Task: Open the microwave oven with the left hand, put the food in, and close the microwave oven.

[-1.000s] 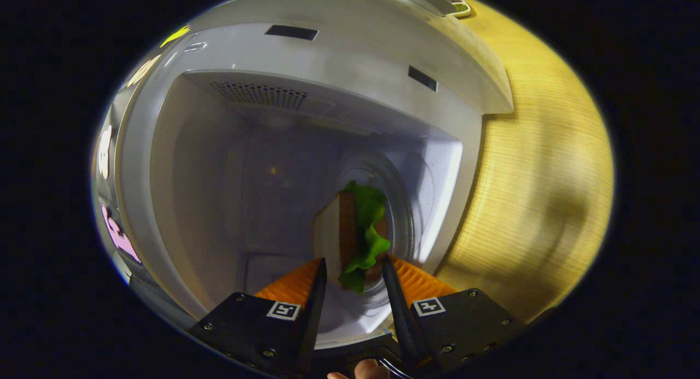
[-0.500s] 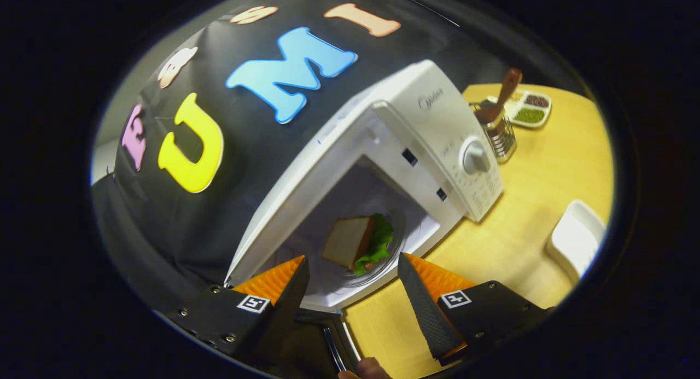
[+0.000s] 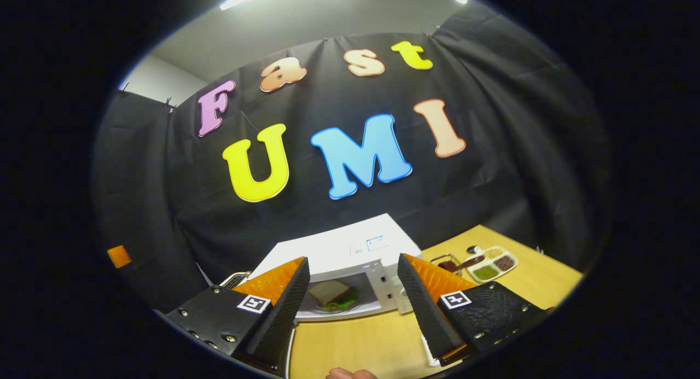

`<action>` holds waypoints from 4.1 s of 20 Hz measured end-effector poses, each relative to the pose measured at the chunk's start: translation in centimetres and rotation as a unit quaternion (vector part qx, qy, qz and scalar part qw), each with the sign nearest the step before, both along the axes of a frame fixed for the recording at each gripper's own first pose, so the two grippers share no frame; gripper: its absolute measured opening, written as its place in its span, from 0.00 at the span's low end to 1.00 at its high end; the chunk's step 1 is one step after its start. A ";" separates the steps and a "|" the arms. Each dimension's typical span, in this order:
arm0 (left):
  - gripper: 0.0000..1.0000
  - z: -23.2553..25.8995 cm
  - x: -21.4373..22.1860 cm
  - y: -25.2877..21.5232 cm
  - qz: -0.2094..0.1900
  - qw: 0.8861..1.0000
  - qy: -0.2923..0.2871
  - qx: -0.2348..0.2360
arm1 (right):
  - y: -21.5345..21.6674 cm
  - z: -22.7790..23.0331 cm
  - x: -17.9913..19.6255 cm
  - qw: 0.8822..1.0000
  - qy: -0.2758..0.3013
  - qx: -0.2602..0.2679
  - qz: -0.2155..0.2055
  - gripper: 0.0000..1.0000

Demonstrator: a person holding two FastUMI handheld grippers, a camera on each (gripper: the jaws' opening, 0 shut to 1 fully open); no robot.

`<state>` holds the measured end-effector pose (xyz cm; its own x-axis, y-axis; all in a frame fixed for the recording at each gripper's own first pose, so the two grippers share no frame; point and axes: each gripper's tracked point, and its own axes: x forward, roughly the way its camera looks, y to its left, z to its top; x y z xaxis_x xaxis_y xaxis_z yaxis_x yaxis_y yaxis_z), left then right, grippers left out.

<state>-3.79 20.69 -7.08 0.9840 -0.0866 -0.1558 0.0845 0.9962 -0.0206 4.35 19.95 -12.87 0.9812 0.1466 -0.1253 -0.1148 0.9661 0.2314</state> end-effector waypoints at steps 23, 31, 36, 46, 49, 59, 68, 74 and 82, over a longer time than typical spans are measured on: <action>0.07 -19.0 -12.7 2.4 0.008 0.976 0.216 0.021 | -6.7 9.8 -7.7 0.997 -0.057 -0.052 -0.019 0.97; 0.07 -19.9 -12.5 -0.5 0.007 0.974 0.227 0.017 | -9.9 9.5 -6.6 0.998 -0.046 -0.025 -0.043 0.97; 0.07 -20.3 -12.1 -3.5 0.013 0.972 0.235 0.010 | -10.7 9.6 -4.4 0.998 -0.049 -0.034 -0.025 0.97; 0.07 -21.1 -8.7 -13.3 -0.003 0.971 0.237 -0.029 | -13.1 10.2 -1.6 0.996 -0.060 -0.063 0.010 0.97; 0.07 -21.5 -7.4 -16.0 -0.020 0.970 0.241 -0.024 | -13.8 10.6 -1.6 0.995 -0.070 -0.070 0.018 0.97; 0.07 -23.0 -0.3 -22.8 -0.048 0.968 0.244 -0.030 | -19.9 9.5 -1.5 0.996 -0.064 -0.060 -0.001 0.97; 0.07 -24.2 7.0 -27.9 -0.069 0.968 0.240 -0.030 | -25.4 8.9 -2.0 0.994 -0.065 -0.076 -0.043 0.97; 0.07 -25.0 10.7 -29.5 -0.070 0.968 0.241 -0.029 | -26.8 8.5 -1.7 0.993 -0.067 -0.086 -0.050 0.97; 0.07 -26.2 15.6 -30.5 -0.056 0.968 0.240 -0.040 | -29.0 7.1 0.3 0.994 -0.052 -0.082 -0.059 0.97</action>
